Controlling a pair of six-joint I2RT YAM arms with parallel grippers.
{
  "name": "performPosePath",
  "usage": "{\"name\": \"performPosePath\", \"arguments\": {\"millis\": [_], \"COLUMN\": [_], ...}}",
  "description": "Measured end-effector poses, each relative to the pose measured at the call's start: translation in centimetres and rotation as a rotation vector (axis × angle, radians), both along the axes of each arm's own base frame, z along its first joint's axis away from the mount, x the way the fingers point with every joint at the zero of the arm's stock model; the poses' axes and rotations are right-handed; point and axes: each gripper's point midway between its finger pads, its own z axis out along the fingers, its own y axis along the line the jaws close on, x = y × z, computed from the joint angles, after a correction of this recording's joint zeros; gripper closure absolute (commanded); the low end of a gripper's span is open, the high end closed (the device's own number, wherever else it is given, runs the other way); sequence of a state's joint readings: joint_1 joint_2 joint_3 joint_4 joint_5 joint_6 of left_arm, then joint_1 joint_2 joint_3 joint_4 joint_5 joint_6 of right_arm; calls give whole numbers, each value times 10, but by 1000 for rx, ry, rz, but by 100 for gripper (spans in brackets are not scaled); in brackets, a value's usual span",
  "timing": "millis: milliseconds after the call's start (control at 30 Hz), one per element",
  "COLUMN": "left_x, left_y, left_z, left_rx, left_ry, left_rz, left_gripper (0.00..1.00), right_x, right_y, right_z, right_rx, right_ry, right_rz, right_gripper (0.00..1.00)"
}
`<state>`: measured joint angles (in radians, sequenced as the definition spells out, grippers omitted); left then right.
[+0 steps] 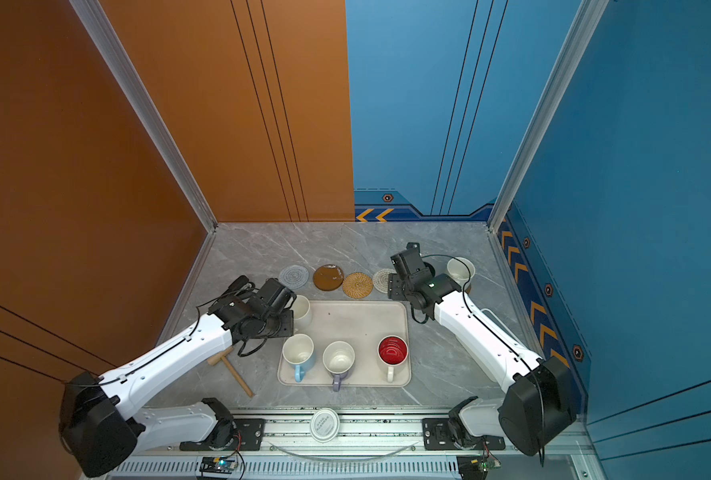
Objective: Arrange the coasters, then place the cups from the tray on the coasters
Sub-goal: 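Lower the left gripper into the white mug on the tray, then grip the white mug's rim with the left gripper and lift it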
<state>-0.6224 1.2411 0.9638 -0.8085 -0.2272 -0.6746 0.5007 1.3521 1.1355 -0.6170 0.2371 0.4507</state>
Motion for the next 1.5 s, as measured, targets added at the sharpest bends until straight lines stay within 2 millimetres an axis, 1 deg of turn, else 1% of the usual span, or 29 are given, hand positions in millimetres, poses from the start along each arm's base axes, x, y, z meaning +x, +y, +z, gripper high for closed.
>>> {"name": "performPosePath", "arguments": {"millis": [233,400,533,800,1033,1433,1500], "left_x": [0,0,4,10,7,12,12], "left_y": [-4,1,0,-5,-3,-6,-6], "left_z": [-13,-21,-25,-31,-39,-42,-42], "left_rx": [-8,-5,-9,-28,-20,-35,-34], "left_ry": [29,43,48,50,67,58,60], "left_rz": [-5,9,19,18,23,26,26], "left_gripper": [43,44,45,48,52,56,59], "right_x": [0,0,0,0,0,0,0], "right_y": [1,1,2,2,2,2,2], "right_z": [-1,-3,-4,-4,-4,-4,-4], "right_rx": [-1,-4,-4,-4,-3,4,6], "right_ry": [2,7,10,10,10,11,11], "right_rz": [3,3,2,2,2,-7,-9], "right_gripper": [25,25,25,25,25,25,24]}}
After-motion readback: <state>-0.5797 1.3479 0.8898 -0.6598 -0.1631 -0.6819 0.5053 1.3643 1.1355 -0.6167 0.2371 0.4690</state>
